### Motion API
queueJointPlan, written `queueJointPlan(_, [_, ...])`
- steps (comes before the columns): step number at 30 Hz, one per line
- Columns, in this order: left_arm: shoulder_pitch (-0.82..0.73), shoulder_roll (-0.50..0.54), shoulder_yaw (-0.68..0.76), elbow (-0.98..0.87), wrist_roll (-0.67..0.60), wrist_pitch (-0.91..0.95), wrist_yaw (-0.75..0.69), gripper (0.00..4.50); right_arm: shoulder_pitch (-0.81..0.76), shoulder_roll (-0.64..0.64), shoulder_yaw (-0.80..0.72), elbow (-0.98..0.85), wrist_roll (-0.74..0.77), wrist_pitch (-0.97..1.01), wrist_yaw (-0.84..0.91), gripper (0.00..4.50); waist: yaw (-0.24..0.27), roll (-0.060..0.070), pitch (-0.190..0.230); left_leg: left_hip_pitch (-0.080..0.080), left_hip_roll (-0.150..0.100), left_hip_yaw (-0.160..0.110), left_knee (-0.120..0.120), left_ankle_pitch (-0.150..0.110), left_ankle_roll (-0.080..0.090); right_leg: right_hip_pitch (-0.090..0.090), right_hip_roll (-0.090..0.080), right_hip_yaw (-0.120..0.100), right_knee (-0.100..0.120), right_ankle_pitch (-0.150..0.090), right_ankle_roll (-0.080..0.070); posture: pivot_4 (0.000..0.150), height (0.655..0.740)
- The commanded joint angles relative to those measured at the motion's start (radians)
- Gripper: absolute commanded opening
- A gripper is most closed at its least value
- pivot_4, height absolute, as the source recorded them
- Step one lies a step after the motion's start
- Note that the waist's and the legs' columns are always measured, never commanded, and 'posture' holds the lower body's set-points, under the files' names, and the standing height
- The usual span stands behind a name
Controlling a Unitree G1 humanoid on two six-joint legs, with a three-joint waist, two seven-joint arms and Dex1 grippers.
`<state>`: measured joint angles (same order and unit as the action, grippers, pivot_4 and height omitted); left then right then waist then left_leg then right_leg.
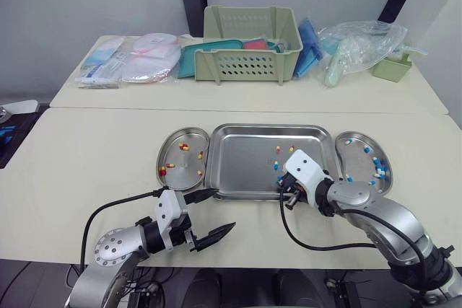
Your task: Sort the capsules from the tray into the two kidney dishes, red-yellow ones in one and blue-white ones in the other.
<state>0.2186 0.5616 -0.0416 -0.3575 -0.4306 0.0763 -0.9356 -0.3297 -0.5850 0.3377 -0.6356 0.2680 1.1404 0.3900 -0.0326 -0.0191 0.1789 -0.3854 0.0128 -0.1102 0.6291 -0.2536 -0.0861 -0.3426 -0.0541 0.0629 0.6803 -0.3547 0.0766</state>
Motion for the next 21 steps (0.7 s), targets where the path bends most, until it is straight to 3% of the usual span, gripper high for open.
queueJointPlan(1, [-0.006, 0.011, -0.006, -0.037, -0.031, -0.037, -0.062, 4.50, 0.005, -0.022, -0.146, -0.123, 0.077, 0.009, 0.063, 0.01, 0.000, 0.000, 0.000, 0.000, 0.000, 0.000, 0.000, 0.000, 0.000, 0.000, 0.000, 0.000, 0.000, 0.000, 0.000, 0.150, 0.7400])
queueJointPlan(7, [-0.006, -0.004, -0.005, -0.029, -0.087, -0.081, -0.155, 4.50, 0.145, -0.102, -0.434, -0.200, 0.162, 0.042, 0.136, 0.01, 0.004, 0.000, 0.000, -0.001, 0.000, 0.000, 0.000, 0.000, 0.000, 0.000, 0.000, 0.000, -0.001, 0.000, 0.000, 0.150, 0.7400])
queueJointPlan(13, [-0.014, -0.021, -0.007, 0.001, -0.108, -0.128, -0.215, 4.50, 0.305, -0.163, -0.715, -0.145, 0.187, 0.053, 0.175, 0.01, 0.000, 0.000, 0.000, -0.001, 0.000, 0.001, 0.000, 0.000, 0.000, 0.001, 0.000, 0.000, -0.001, 0.000, 0.000, 0.150, 0.7400])
queueJointPlan(21, [-0.034, -0.037, -0.019, 0.036, -0.093, -0.172, -0.244, 4.50, 0.341, -0.146, -0.771, -0.053, 0.159, 0.021, 0.115, 0.01, 0.000, 0.000, 0.000, 0.000, 0.000, 0.002, 0.000, 0.000, 0.000, 0.001, 0.000, 0.001, -0.001, 0.000, 0.000, 0.150, 0.7400])
